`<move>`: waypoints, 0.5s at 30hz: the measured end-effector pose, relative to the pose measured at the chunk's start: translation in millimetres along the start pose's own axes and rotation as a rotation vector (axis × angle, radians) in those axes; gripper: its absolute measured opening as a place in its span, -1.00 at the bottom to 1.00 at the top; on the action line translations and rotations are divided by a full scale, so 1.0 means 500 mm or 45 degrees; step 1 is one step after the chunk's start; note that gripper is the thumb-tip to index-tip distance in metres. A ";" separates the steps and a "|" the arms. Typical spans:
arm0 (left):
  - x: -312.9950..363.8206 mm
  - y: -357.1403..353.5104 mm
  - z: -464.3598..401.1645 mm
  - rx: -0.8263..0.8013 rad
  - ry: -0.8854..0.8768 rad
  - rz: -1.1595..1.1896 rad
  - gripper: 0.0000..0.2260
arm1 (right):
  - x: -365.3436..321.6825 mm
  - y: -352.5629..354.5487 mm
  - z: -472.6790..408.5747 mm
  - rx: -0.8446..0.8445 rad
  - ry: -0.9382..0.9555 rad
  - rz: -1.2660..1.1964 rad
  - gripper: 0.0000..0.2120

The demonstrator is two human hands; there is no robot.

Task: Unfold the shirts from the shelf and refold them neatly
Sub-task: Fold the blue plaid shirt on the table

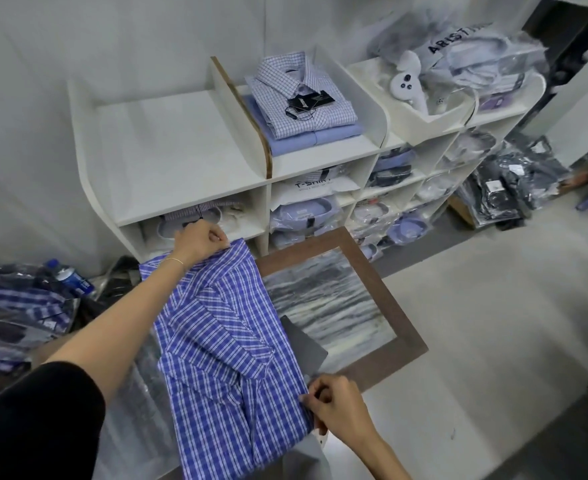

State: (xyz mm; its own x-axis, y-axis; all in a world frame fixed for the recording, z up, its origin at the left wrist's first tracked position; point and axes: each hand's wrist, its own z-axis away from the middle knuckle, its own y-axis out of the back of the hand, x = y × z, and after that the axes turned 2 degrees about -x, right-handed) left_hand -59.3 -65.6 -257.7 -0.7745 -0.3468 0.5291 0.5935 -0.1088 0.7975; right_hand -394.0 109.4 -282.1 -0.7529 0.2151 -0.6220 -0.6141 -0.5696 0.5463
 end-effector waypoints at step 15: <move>0.002 -0.009 0.006 -0.209 0.113 -0.075 -0.13 | -0.005 0.006 -0.006 -0.123 -0.020 0.010 -0.76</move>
State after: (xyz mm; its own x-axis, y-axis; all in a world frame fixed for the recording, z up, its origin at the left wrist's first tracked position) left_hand -63.3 -62.7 -260.1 -0.7909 -0.4153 0.4494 0.5811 -0.2793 0.7644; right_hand -393.5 105.0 -280.7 -0.7619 0.2221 -0.6085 -0.5828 -0.6452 0.4941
